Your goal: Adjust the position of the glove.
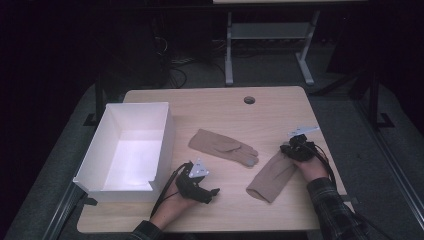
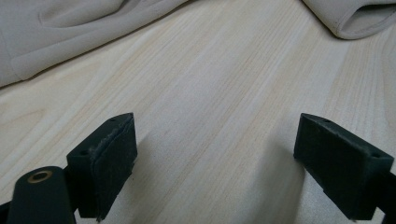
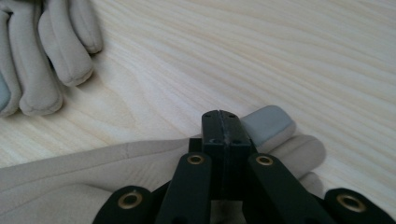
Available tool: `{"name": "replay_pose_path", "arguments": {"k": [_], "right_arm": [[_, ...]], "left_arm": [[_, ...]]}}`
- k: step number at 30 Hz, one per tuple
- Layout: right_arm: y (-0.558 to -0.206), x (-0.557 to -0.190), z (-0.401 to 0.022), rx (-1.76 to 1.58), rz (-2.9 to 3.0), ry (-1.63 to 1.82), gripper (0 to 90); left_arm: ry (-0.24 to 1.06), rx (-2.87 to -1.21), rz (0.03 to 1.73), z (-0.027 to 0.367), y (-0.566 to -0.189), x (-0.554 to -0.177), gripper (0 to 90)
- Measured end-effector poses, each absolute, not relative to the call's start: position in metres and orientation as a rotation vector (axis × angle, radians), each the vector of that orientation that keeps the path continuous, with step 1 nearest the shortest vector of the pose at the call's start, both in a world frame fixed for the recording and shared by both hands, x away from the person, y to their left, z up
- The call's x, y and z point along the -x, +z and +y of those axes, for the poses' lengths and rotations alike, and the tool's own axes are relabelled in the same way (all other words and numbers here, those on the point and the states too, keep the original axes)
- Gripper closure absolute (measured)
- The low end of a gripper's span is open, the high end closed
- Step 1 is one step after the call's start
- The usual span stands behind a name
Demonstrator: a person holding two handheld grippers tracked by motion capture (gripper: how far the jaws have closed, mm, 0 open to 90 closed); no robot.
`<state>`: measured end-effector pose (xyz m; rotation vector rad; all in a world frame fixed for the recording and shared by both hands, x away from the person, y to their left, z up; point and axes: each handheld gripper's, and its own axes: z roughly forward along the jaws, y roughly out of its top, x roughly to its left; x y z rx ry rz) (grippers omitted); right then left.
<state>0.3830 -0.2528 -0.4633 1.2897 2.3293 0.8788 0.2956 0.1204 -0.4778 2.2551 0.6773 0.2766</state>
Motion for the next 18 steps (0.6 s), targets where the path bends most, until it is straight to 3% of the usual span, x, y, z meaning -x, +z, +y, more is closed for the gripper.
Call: {"name": "replay_pose_path", "arguments": {"k": [18], "right_arm": [[-0.467, -0.408, -0.220, -1.200, 2.427, 0.988, 89.9]], "left_arm": [[0.281, -2.257, 0.674, 0.121, -0.478, -0.296, 12.5]]}}
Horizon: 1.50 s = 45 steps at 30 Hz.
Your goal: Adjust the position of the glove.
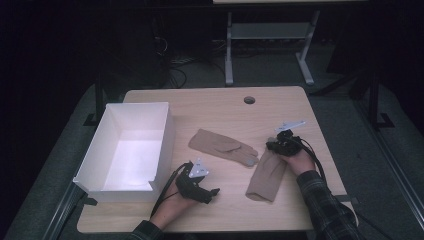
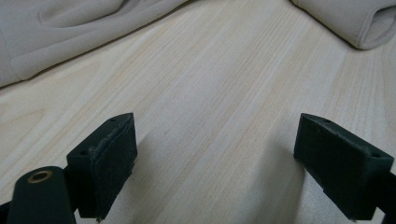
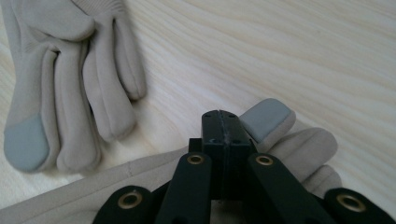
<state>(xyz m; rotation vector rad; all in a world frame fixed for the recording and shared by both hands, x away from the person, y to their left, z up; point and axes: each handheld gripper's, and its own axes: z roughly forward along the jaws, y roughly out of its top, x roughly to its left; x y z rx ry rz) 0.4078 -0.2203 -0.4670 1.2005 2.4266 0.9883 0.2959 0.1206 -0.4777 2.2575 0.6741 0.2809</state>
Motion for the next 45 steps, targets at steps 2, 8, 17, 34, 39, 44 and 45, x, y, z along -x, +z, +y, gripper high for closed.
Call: {"name": "replay_pose_path", "arguments": {"k": [2, 8, 17, 34, 39, 44, 45], "right_arm": [[-0.466, -0.408, -0.218, -1.190, 2.429, 0.980, 90.0], [-0.446, -0.390, -0.226, -1.132, 2.398, 1.029, 89.9], [-0.440, -0.337, -0.222, -1.045, 2.485, 1.105, 89.9], [-0.458, -0.274, -0.205, -0.888, 2.695, 1.035, 89.9], [-0.460, -0.274, -0.209, -0.893, 2.711, 0.999, 89.9], [-0.459, -0.269, -0.222, -0.918, 2.702, 0.977, 89.9], [-0.459, -0.268, -0.225, -0.925, 2.698, 0.979, 89.9]], "left_arm": [[0.280, -2.257, 0.676, 0.121, -0.478, -0.296, 12.5], [0.277, -2.257, 0.676, 0.121, -0.478, -0.296, 12.5], [0.282, -2.259, 0.672, 0.121, -0.478, -0.296, 12.5], [0.280, -2.252, 0.678, 0.120, -0.478, -0.296, 12.5], [0.277, -2.244, 0.683, 0.120, -0.478, -0.295, 12.5], [0.282, -2.260, 0.672, 0.121, -0.478, -0.296, 12.5], [0.282, -2.260, 0.672, 0.121, -0.478, -0.296, 12.5]]}}
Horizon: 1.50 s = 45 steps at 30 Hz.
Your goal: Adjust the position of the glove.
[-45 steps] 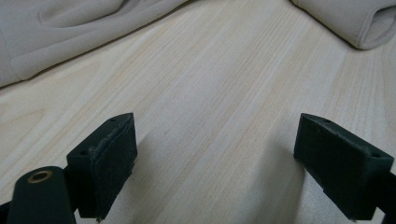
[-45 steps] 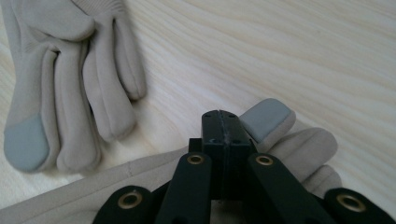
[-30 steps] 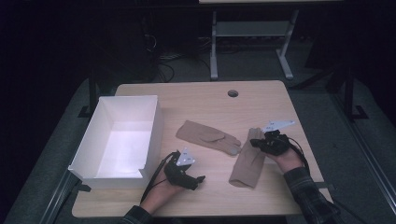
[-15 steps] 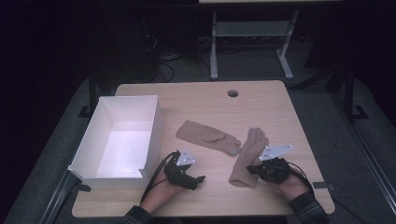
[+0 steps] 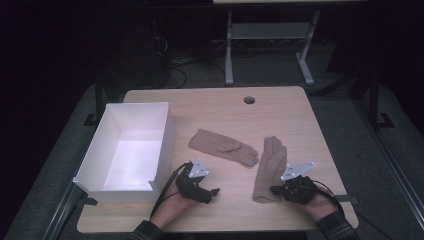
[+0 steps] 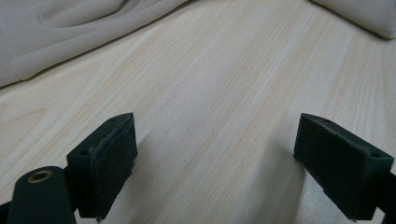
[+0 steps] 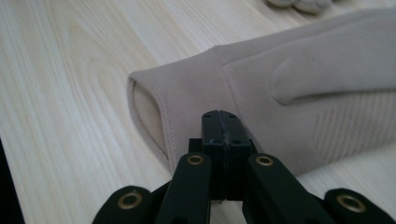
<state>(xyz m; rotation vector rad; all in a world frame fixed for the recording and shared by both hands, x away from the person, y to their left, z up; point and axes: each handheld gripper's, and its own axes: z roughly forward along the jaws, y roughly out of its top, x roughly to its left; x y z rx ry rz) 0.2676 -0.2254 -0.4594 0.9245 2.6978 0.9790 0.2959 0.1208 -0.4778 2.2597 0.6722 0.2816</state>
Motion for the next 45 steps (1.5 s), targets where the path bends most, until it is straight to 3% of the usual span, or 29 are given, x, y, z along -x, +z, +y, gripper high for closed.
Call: {"name": "replay_pose_path", "arguments": {"k": [8, 14, 32, 45], "right_arm": [[-0.460, -0.255, -0.257, -1.009, 2.668, 0.981, 89.8], [-0.454, -0.255, -0.257, -0.992, 2.627, 1.013, 89.8], [-0.462, -0.329, -0.243, -1.037, 2.514, 0.985, 89.9], [-0.461, -0.308, -0.238, -1.017, 2.563, 0.980, 90.0]], "left_arm": [[0.281, -2.260, 0.673, 0.121, -0.478, -0.296, 12.5], [0.282, -2.260, 0.672, 0.121, -0.478, -0.296, 12.5], [0.283, -2.260, 0.673, 0.121, -0.477, -0.296, 12.5], [0.285, -2.255, 0.672, 0.121, -0.478, -0.296, 12.5]]}}
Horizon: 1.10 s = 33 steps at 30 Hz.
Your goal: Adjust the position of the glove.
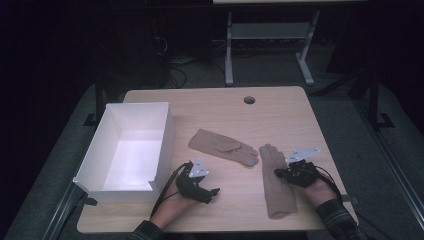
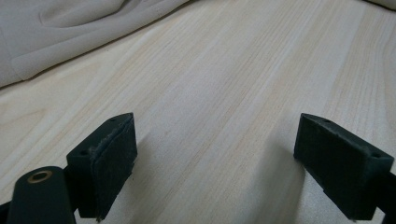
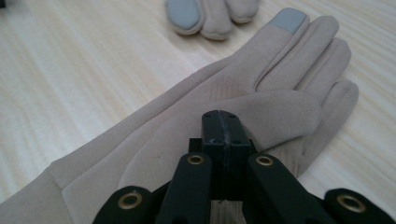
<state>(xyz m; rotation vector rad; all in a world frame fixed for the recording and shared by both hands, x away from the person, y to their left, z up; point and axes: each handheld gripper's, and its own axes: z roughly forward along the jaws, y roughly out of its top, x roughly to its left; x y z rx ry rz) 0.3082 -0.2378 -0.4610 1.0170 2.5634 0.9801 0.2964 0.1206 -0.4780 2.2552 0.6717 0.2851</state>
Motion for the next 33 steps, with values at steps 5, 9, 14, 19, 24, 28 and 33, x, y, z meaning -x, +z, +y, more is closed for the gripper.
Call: {"name": "replay_pose_path", "arguments": {"k": [5, 9, 14, 19, 24, 28, 33], "right_arm": [[-0.460, -0.305, -0.237, -1.005, 2.555, 0.975, 89.6], [-0.451, -0.305, -0.247, -1.038, 2.471, 1.032, 77.4], [-0.453, -0.310, -0.263, -1.105, 2.393, 1.018, 60.0], [-0.459, -0.318, -0.280, -1.201, 2.322, 1.004, 44.7], [-0.466, -0.328, -0.298, -1.290, 2.251, 0.974, 34.1], [-0.472, -0.334, -0.306, -1.349, 2.210, 0.963, 28.1], [-0.477, -0.338, -0.306, -1.378, 2.186, 0.941, 25.4]], "left_arm": [[0.285, -2.255, 0.672, 0.121, -0.478, -0.296, 12.5], [0.285, -2.256, 0.672, 0.121, -0.478, -0.296, 12.5], [0.285, -2.256, 0.672, 0.121, -0.478, -0.296, 12.5], [0.285, -2.258, 0.675, 0.120, -0.478, -0.297, 12.5], [0.289, -2.260, 0.674, 0.120, -0.478, -0.298, 12.5], [0.289, -2.262, 0.674, 0.120, -0.478, -0.298, 12.5], [0.286, -2.264, 0.673, 0.120, -0.477, -0.298, 12.4]]}}
